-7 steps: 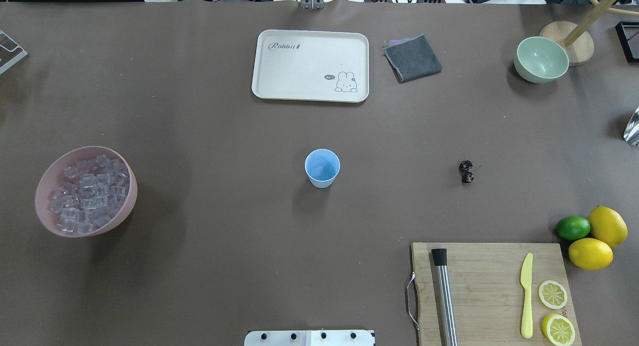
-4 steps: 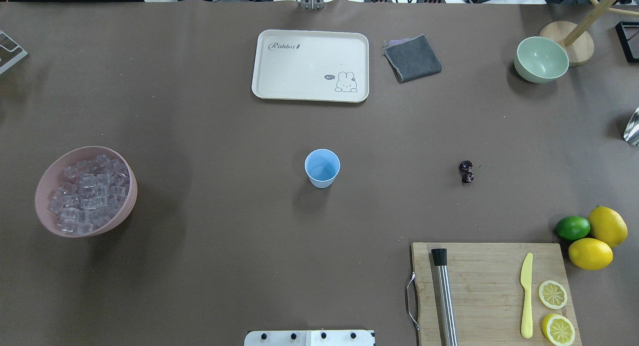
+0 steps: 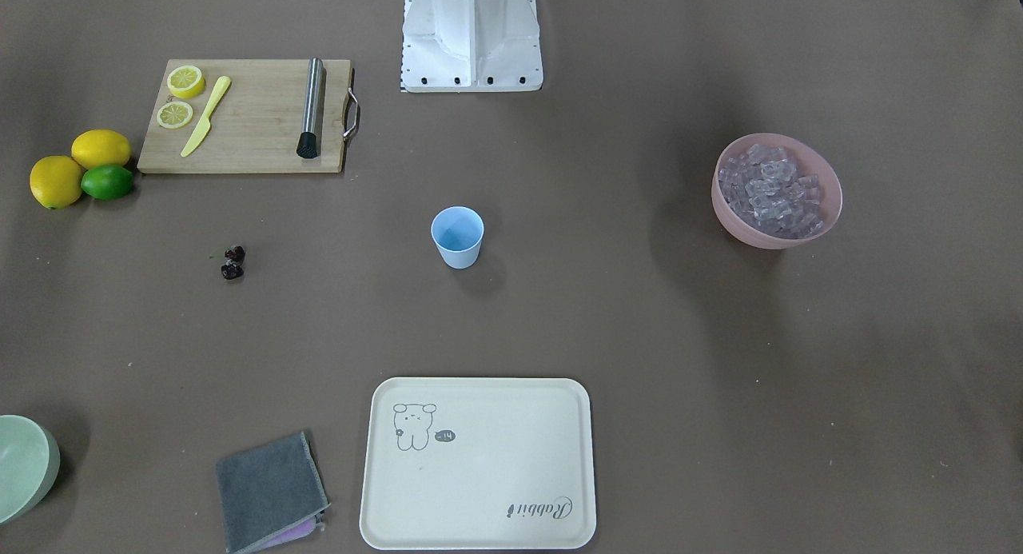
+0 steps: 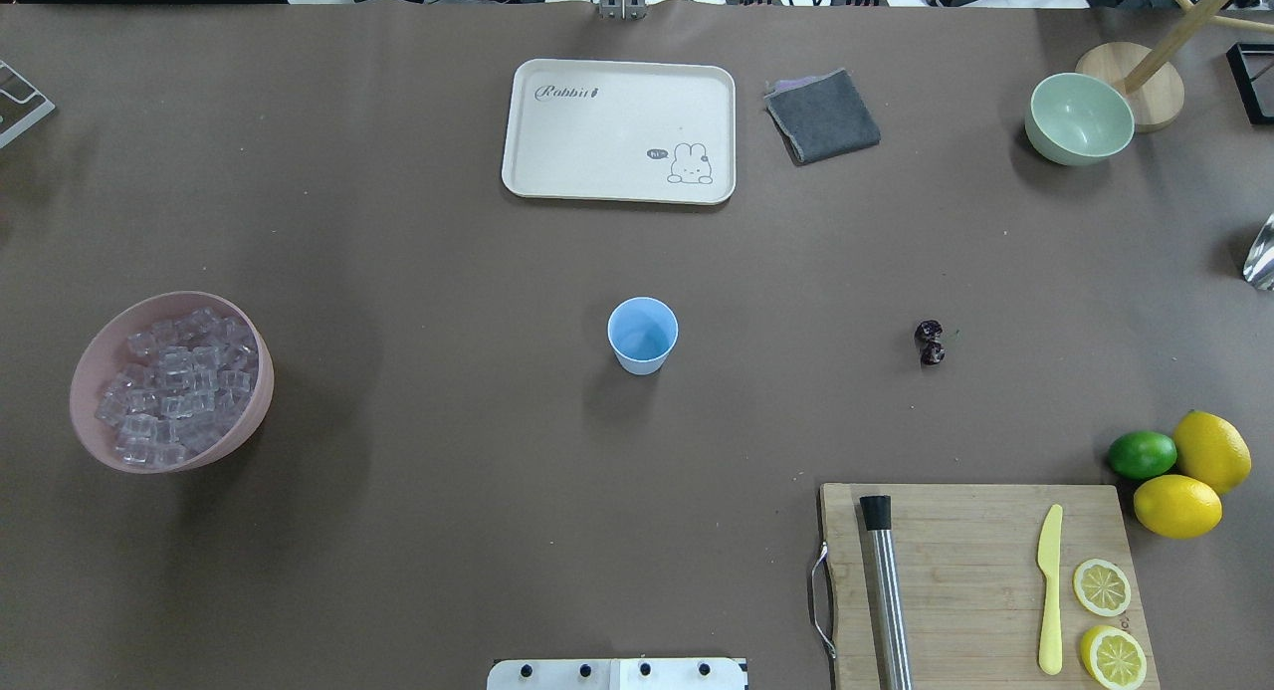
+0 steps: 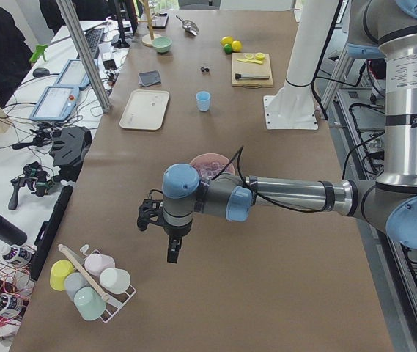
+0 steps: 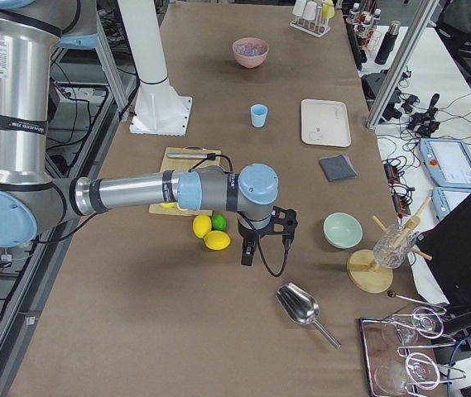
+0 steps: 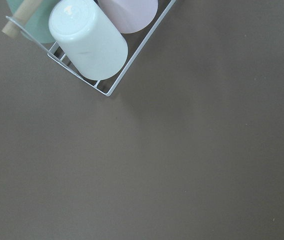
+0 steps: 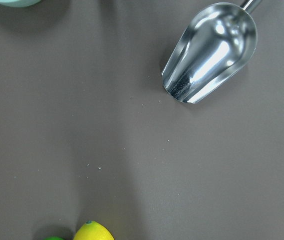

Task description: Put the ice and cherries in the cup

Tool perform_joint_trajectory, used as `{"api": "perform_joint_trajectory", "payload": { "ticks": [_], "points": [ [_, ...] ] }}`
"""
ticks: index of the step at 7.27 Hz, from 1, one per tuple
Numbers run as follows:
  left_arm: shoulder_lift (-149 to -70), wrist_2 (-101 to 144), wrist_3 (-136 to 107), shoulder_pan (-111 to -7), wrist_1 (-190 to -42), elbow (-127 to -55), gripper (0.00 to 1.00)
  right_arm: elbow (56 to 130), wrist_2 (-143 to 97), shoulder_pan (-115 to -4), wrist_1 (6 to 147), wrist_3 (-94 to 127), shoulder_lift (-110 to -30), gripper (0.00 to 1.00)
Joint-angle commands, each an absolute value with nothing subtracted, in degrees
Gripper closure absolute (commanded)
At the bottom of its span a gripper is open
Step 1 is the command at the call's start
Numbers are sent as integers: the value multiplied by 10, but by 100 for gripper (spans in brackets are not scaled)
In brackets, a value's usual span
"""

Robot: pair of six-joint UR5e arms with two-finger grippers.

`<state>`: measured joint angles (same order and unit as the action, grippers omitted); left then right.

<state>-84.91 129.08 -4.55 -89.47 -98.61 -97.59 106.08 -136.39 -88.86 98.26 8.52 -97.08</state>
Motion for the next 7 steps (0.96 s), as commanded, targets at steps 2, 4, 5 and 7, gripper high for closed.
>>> {"api": "perform_joint_trajectory", "payload": {
  "ticks": [2, 4, 5, 7],
  "points": [
    [-851, 1291, -47, -895, -986, -984, 2, 1063, -1365, -889, 983, 85, -970, 0],
    [-859, 1295, -47, -894, -987, -1023, 2, 1063, -1362, -889, 983, 87, -966, 0],
    [-869, 1291, -47, -882, -997, -1028, 2, 1063, -1361, -889, 983, 86, -966, 0],
    [-858, 1310, -48, -866, -1107, -1032, 2, 1062, -1363, -889, 983, 86, -966, 0]
  ]
}}
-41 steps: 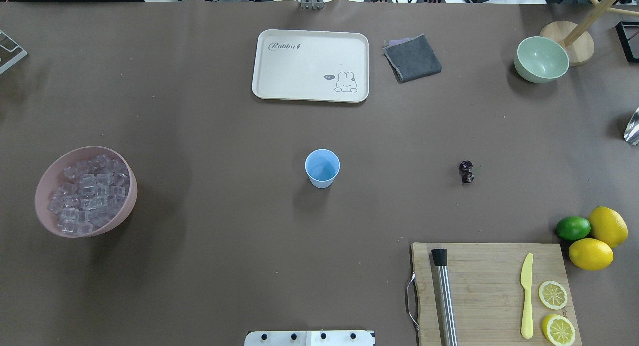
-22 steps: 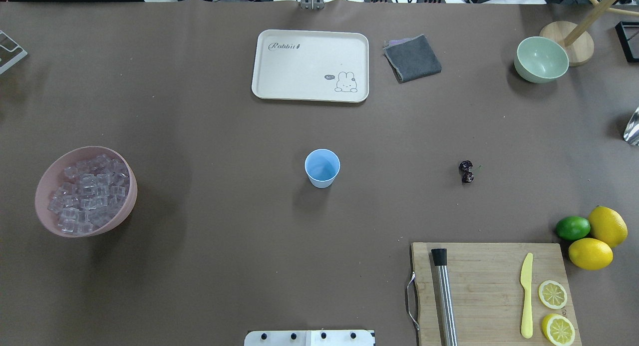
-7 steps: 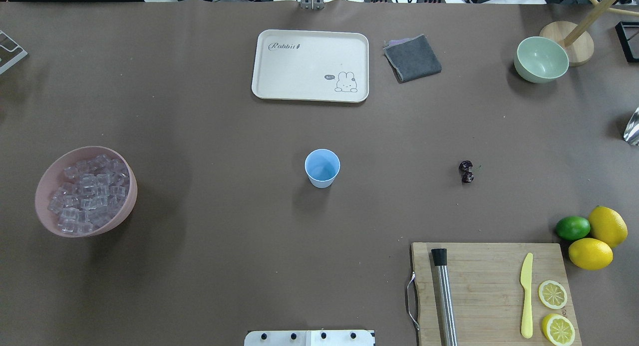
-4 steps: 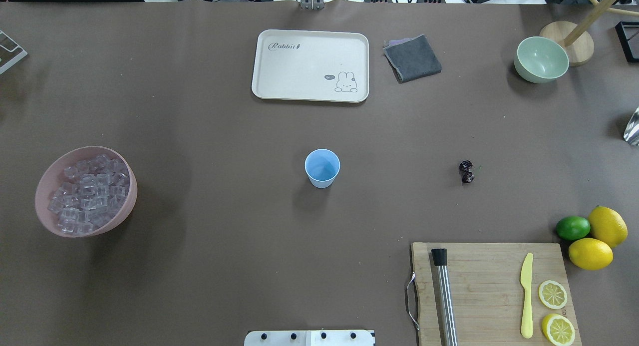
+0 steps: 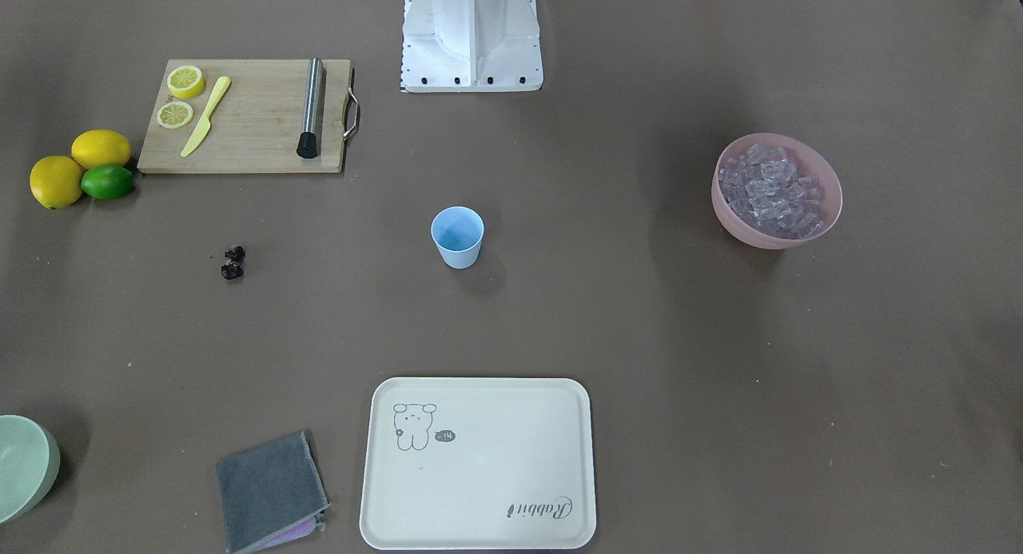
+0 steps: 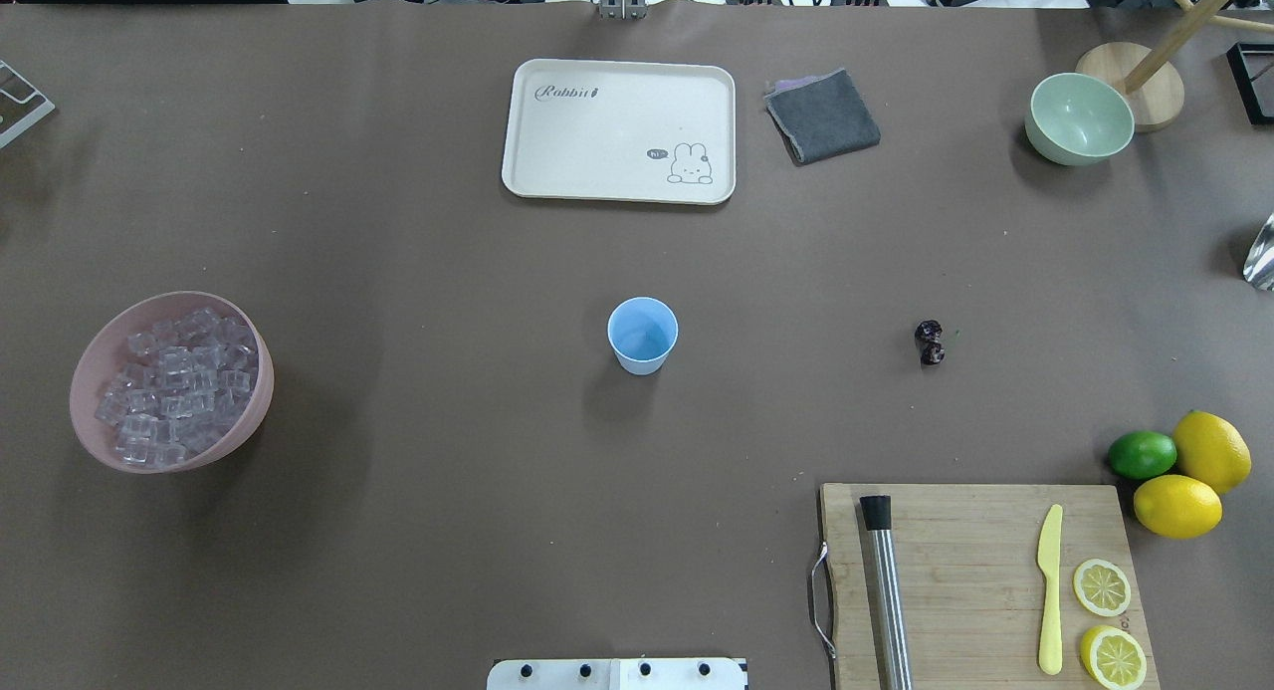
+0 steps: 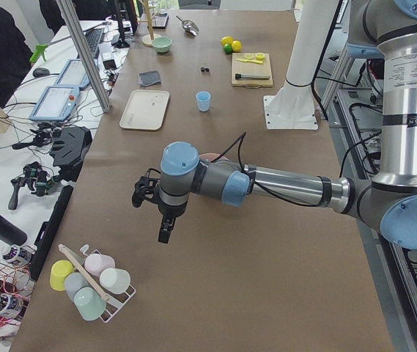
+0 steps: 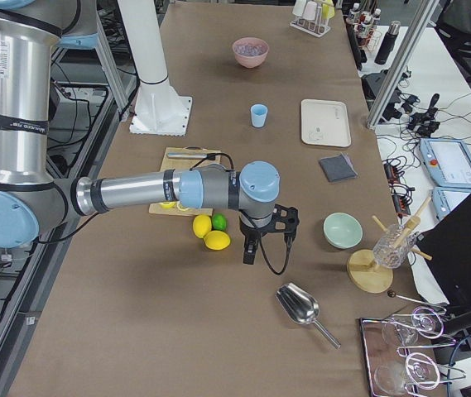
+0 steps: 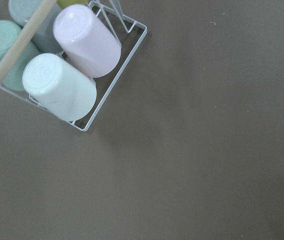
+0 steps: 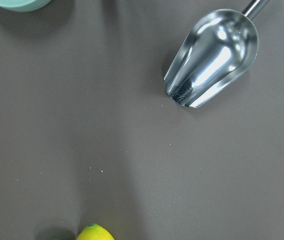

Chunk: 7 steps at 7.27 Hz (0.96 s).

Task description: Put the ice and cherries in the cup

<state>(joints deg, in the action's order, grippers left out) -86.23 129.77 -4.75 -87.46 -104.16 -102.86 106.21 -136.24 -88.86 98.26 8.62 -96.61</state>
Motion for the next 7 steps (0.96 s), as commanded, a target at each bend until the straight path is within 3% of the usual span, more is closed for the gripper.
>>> {"api": "perform_joint_trajectory", "payload": {
  "ticks": [1, 3, 7],
  "points": [
    [-859, 1304, -50, -840, -1128, -1031, 2, 1062, -1364, -889, 983, 87, -966, 0],
    [-862, 1306, -221, -783, -1149, -1054, 2, 1062, -1364, -888, 983, 87, -964, 0],
    [-870, 1214, -268, -668, -1206, -1092, 2, 1062, -1365, -887, 982, 87, -963, 0]
  ]
}}
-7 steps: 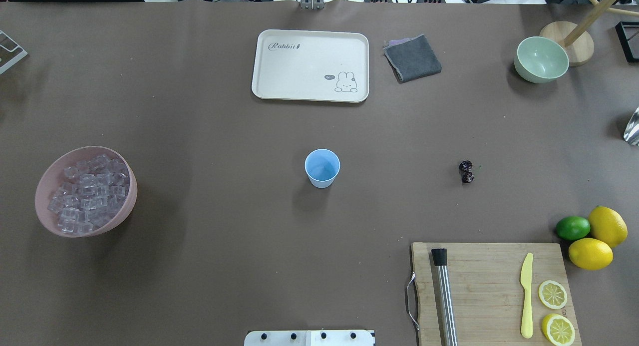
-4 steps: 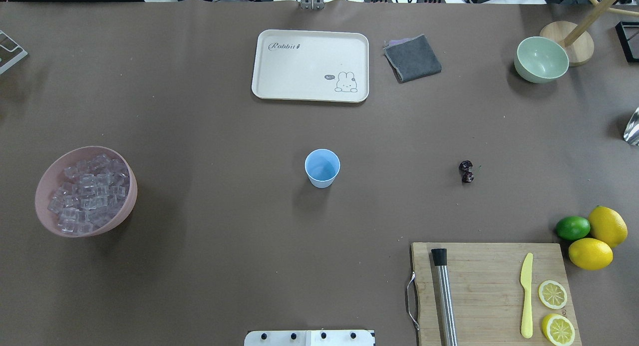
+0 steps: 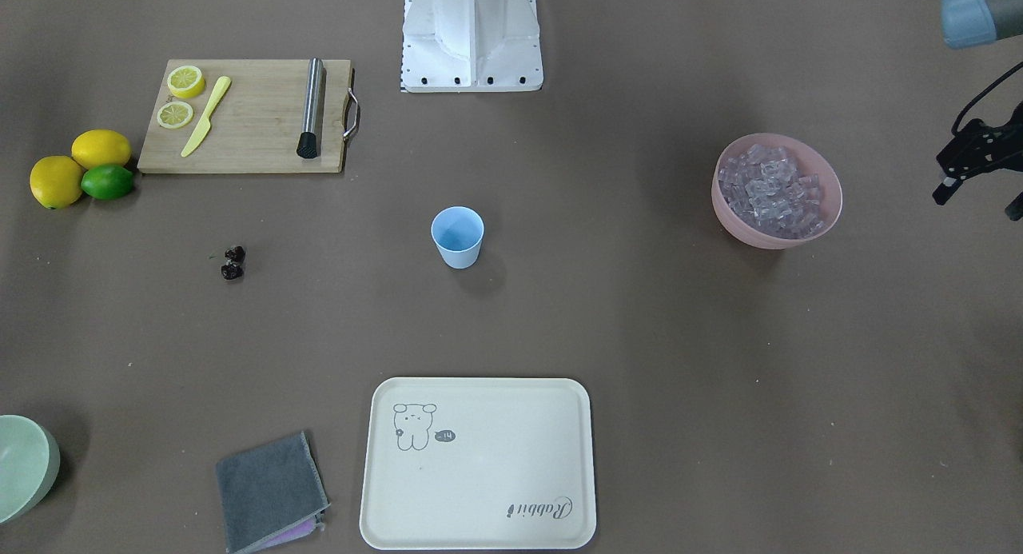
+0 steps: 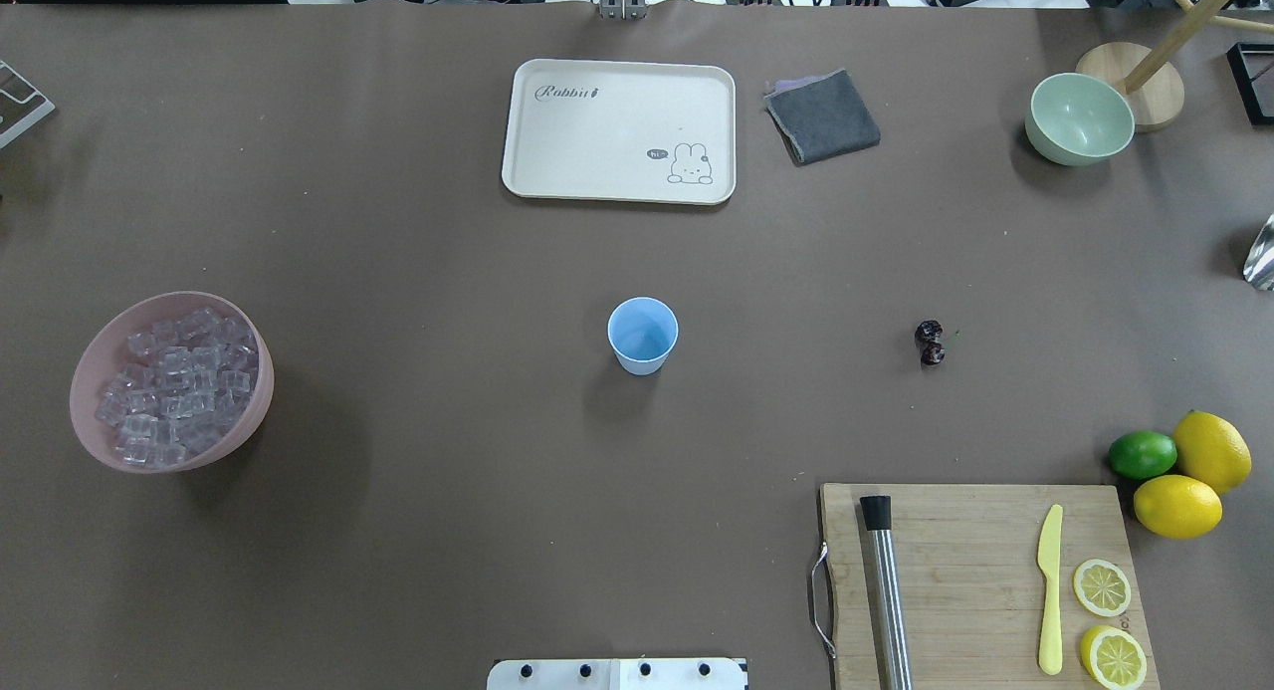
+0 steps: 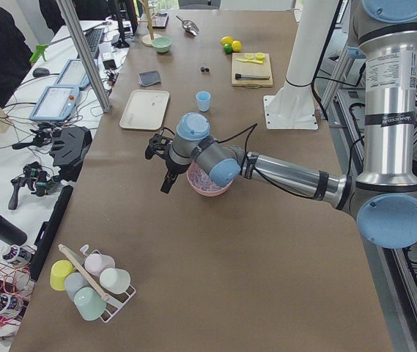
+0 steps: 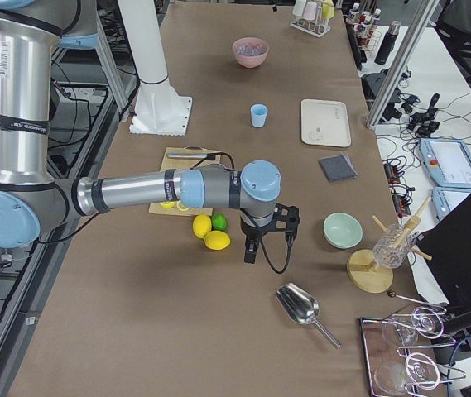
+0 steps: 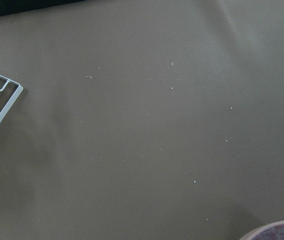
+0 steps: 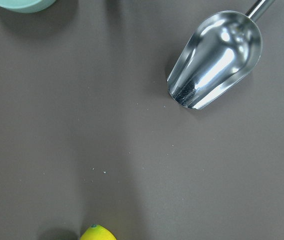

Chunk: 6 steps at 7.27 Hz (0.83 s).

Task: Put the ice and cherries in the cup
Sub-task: 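Move the left gripper over the pink bowl of ice cubes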

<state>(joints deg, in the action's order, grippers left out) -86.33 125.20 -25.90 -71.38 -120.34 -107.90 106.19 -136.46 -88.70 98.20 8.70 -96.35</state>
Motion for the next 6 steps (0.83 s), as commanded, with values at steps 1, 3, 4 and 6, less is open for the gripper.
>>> {"api": "perform_joint_trajectory", "payload": {
  "ticks": [1, 3, 4, 6],
  "points": [
    [-871, 1214, -321, -649, -1206, -1098, 2, 1062, -1366, -887, 982, 87, -963, 0],
    [-875, 1212, -425, -588, -1203, -1121, 2, 1057, -1364, -886, 982, 86, -962, 0],
    [-875, 1210, -436, -576, -1195, -1121, 2, 1055, -1364, -887, 983, 86, -962, 0],
    [-876, 1205, -437, -541, -1165, -1126, 2, 1048, -1363, -887, 982, 85, -962, 0]
  ]
}}
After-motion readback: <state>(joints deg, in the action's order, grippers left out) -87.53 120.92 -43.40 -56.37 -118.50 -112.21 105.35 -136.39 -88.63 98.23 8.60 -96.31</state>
